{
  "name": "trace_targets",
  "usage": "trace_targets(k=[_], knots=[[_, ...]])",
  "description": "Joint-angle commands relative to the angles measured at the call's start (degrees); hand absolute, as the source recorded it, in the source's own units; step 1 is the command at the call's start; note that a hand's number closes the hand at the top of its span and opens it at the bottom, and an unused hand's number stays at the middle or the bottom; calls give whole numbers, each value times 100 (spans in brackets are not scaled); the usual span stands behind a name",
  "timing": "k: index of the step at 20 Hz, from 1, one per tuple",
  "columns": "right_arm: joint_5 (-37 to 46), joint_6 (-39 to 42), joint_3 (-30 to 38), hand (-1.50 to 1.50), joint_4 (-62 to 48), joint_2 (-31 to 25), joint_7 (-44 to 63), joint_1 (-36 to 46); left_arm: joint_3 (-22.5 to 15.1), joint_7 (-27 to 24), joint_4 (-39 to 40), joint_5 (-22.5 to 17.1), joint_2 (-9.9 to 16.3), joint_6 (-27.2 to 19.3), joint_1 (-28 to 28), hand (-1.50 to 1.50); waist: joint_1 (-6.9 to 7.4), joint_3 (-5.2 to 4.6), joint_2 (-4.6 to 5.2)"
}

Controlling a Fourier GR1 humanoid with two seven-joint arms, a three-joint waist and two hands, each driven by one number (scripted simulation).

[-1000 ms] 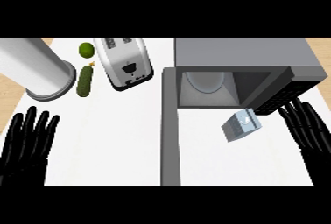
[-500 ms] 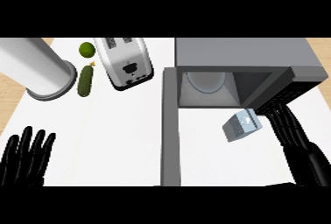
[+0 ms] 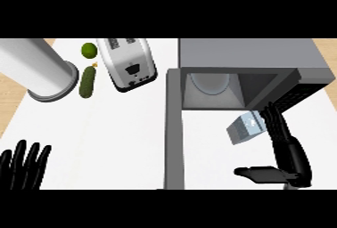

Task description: Pick up the milk, place it into the microwave and close the microwave

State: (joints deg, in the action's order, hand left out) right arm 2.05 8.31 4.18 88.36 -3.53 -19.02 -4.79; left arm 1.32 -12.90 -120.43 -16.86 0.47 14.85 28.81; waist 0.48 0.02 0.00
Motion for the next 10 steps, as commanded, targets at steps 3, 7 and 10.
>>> trace_targets(k=[3,7,10], knots=[[138,-173,349,-150,-1112,-143,-652,387,249,-50,89,-162,103,170,11,-150,-15,-1,-1],[378,-386,416,-150,-2483,-56,-1414,858,-31,-301,-102,-74,-16,229,508,-150,24,2,3],[246,-157,673,-150,-2825,-455,-1632,1106,102,-291,-77,-163,120,311,578,-150,6,0,0]])
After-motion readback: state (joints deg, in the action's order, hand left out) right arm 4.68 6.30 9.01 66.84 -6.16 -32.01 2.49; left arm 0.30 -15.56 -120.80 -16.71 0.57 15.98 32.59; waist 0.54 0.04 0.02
